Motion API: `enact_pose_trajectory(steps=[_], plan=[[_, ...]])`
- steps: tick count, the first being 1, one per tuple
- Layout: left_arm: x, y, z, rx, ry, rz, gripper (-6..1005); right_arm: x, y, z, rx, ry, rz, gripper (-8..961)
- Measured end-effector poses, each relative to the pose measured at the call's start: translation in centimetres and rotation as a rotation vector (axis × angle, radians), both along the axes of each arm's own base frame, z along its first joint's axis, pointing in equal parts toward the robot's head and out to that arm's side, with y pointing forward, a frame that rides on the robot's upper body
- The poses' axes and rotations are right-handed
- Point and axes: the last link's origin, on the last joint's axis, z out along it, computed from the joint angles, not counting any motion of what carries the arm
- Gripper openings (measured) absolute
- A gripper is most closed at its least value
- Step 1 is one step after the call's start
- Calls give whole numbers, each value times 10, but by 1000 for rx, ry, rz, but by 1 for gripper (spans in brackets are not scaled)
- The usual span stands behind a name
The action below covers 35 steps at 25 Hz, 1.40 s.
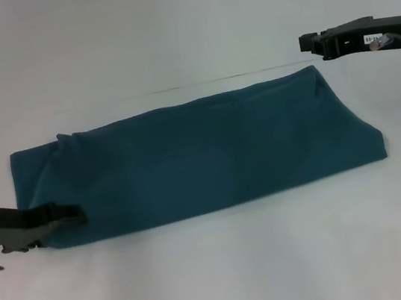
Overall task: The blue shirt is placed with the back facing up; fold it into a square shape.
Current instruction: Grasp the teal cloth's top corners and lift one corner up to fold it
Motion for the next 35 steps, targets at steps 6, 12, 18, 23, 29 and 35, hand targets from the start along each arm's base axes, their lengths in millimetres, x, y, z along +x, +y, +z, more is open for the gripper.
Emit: enact_pose_trajectory(steps=[6, 12, 18, 23, 29, 35], plan=[[0, 5, -1, 15, 29, -25, 861, 1, -1, -1, -4, -1, -1, 0], [5, 8, -3, 5, 45, -82, 847, 0, 0, -1, -5, 0, 1, 0], [10, 8, -8, -18, 60, -114, 739, 0, -1, -1, -5, 4, -5, 0], [13, 9, -7, -25, 63, -127, 649, 0, 0, -1, -4, 5, -5, 0], [14, 11, -7, -22, 67, -142, 442, 1, -1, 0, -2, 10, -7, 0], [18, 14, -6, -11, 76, -169, 114, 1, -1, -1, 0, 11, -9, 0]])
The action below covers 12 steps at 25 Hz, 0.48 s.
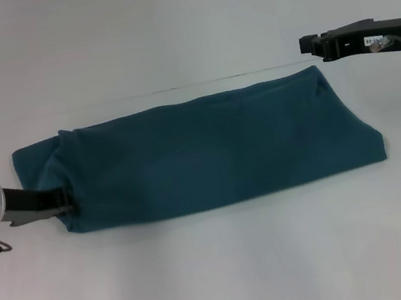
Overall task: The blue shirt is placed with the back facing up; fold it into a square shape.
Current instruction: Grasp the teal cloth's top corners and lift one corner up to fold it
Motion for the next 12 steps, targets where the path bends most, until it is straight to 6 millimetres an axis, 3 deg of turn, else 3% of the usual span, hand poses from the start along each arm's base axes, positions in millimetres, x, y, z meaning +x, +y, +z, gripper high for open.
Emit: enact_pose_trajectory(steps=[2, 7, 12], plan=[[3, 2, 1, 2, 0, -12, 65, 1, 0, 0, 7, -4, 1, 0], [17, 4, 6, 0, -40, -55, 64, 1, 3, -7, 38, -19, 28, 0], [40, 7, 19, -18, -97, -109, 64, 6, 6, -27, 89, 20, 87, 0]])
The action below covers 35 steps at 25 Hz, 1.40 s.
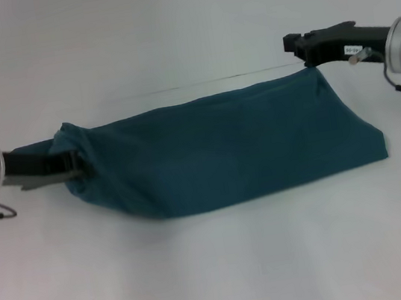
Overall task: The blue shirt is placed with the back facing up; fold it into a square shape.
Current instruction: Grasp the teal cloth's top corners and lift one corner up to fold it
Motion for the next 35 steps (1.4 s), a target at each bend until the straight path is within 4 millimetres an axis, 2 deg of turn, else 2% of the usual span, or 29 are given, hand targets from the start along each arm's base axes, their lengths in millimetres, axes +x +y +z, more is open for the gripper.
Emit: enact_pose_trajectory(steps=[9, 10, 11, 16, 21, 24, 35], plan=[[43, 12, 25, -34, -103, -82, 62, 16, 5, -34, 88, -89, 96, 0], [43, 12, 25, -34, -103, -82, 62, 16, 6, -38, 86, -108, 102, 0], [53, 15, 32, -34, -125, -103, 62, 16, 7, -43, 83, -128, 105, 0], [75, 23, 42, -41, -149, -144, 62, 10, 13, -70, 44, -288, 156, 0], [87, 26, 48, -49, -156, -166, 62, -1, 16, -95, -10, -409, 201, 0], [94, 28, 50, -58, -155, -177, 62, -7, 16, -102, -34, -431, 232, 0], [99, 31, 63, -59, -136, -192, 63, -38, -9, -141, -222, -429, 424, -1]])
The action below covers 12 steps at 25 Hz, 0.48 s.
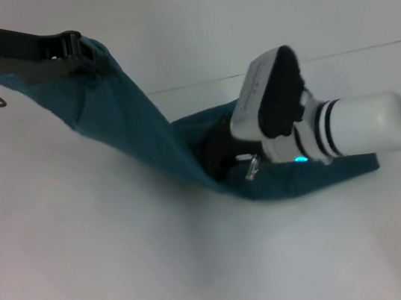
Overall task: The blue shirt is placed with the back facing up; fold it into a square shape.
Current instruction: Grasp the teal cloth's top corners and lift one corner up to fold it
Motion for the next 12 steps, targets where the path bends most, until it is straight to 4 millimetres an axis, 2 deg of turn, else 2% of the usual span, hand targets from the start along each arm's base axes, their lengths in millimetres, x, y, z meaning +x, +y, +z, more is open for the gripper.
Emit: enact_pose_trajectory(steps=[2, 7, 10, 12], plan=[[-2, -1, 2, -3, 6, 4, 63, -12, -6, -12, -64, -10, 24, -1], [-5, -1, 4, 1, 14, 7, 63, -25, -13, -21, -114, 13, 39, -1], [-7, -1, 5, 0, 18, 8, 62, -30, -14, -22, -125, 51, 31, -1], [-8, -1, 5, -1, 24, 5, 61, -27, -12, -16, -114, 84, -8, -1]])
